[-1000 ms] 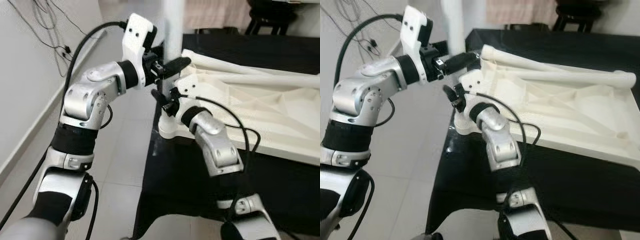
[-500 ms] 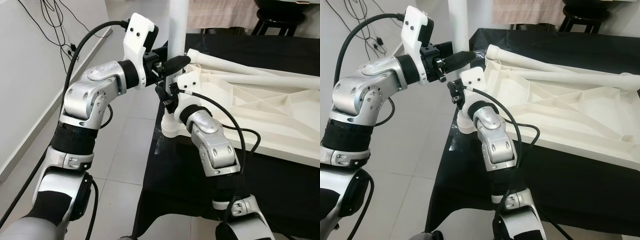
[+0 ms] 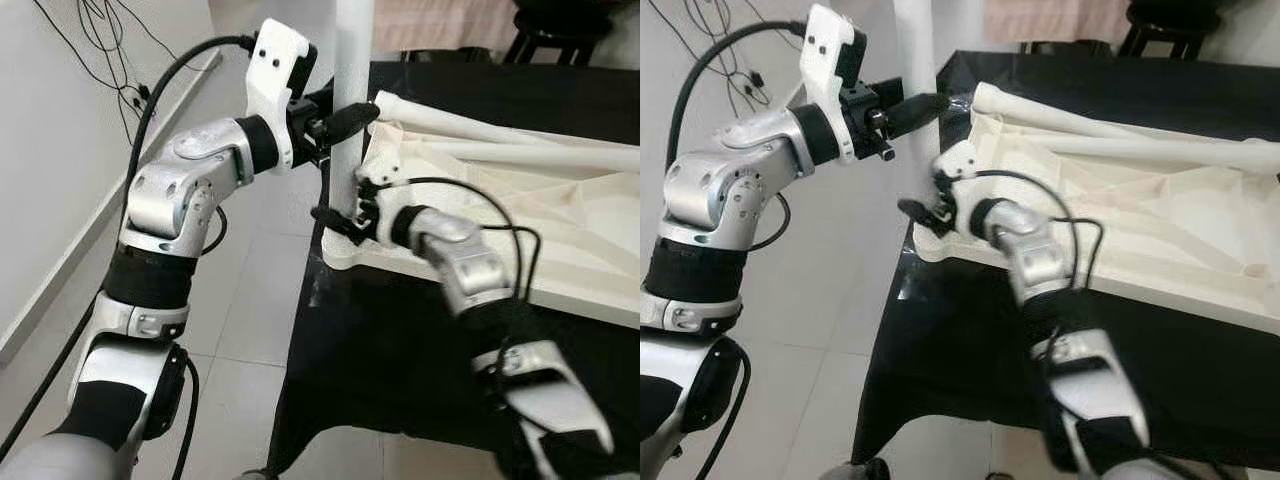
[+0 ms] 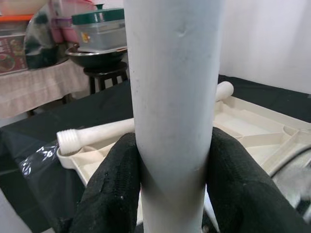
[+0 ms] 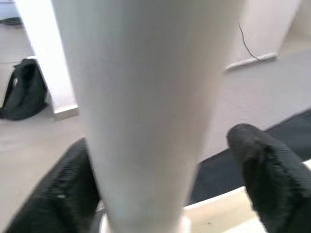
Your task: Building children table
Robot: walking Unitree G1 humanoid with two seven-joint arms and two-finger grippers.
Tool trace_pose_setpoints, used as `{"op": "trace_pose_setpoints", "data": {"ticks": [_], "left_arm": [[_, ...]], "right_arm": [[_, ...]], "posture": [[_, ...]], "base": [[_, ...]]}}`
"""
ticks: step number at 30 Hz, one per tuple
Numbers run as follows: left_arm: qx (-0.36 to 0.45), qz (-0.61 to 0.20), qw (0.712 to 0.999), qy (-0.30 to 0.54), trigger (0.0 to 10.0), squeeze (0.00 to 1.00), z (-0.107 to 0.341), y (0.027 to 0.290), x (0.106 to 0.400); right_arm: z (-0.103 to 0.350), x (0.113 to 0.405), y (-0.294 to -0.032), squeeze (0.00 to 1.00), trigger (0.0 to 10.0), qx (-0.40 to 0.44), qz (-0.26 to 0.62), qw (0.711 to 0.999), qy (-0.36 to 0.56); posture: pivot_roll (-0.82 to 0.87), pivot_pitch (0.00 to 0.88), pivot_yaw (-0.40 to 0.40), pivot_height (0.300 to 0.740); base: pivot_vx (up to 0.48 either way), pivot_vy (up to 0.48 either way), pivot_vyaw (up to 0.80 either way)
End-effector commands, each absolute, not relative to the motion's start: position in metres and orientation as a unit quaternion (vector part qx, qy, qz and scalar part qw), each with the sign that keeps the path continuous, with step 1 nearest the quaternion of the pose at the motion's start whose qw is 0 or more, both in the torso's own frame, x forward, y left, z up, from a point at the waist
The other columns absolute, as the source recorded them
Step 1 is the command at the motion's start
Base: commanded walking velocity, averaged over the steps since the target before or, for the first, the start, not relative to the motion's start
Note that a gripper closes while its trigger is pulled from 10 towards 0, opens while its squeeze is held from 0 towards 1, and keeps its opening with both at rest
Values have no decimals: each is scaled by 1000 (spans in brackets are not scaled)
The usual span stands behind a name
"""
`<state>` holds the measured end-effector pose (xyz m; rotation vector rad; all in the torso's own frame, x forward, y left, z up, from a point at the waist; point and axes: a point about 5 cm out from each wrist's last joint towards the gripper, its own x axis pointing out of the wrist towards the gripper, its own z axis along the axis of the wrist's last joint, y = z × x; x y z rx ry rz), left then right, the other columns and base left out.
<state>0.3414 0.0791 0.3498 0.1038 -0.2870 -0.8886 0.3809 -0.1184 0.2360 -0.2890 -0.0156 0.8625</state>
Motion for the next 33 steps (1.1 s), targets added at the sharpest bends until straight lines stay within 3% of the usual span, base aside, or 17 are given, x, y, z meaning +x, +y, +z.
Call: {"op": "trace_pose_setpoints", "data": {"ticks": [1, 2, 8, 9, 10, 13, 23, 24, 25, 27, 28, 32, 33], "left_arm": [[51, -430, 894, -118, 0, 0, 343, 81, 343], [51, -430, 893, -118, 0, 0, 343, 81, 342], [50, -432, 893, -118, 0, 0, 344, 80, 341], [50, -432, 893, -118, 0, 0, 344, 80, 341], [51, -432, 893, -117, 0, 0, 344, 80, 340], [52, -431, 893, -117, 0, 0, 343, 80, 340], [56, -431, 893, -117, 0, 0, 343, 80, 340], [55, -426, 895, -122, 0, 749, 344, 81, 341], [53, -422, 897, -121, 4078, 1000, 343, 82, 341], [51, -419, 898, -120, 4078, 1000, 343, 82, 341], [47, -417, 900, -121, 10000, 1000, 344, 83, 342], [23, -419, 898, -131, 10000, 1000, 348, 90, 338], [23, -422, 897, -130, 10000, 235, 347, 94, 335]], "right_arm": [[232, 381, -113, 235, 10000, -135, 453, 881, 5], [231, 383, -114, 0, 10000, -154, 462, 873, 12], [231, 390, -114, 0, 10000, -154, 466, 871, 16], [233, 392, -112, 0, 6902, -148, 469, 871, 12], [234, 393, -111, 0, 0, -139, 481, 866, 10], [235, 393, -110, 0, 0, -127, 506, 853, 4], [229, 392, -115, 0, 0, -118, 511, 851, 6], [228, 392, -116, 0, 0, -116, 509, 853, 6], [226, 393, -117, 0, 0, -115, 508, 854, 5], [226, 393, -118, 0, 0, -114, 507, 854, 5], [224, 393, -119, 0, 0, -109, 503, 857, 3], [218, 393, -124, 0, 0, -92, 488, 868, 1], [214, 393, -127, 0, 0, -94, 471, 877, 8]], "posture": [[57, 171, 11, 740], [59, 173, 12, 740], [69, 178, 10, 740], [71, 178, 9, 740], [72, 178, 8, 740], [73, 177, 6, 740], [67, 172, 9, 740], [63, 170, 11, 740], [63, 170, 11, 740], [63, 170, 11, 740], [60, 168, 12, 740], [52, 165, 13, 740], [51, 166, 11, 740]], "base": [[0, 0, 0], [0, 0, 0], [0, 0, 0], [0, 0, 0], [0, 0, 0], [0, 0, 0], [0, 0, 0], [0, 0, 0], [0, 0, 0], [0, 0, 0], [0, 0, 0], [0, 0, 0], [0, 0, 0]]}}
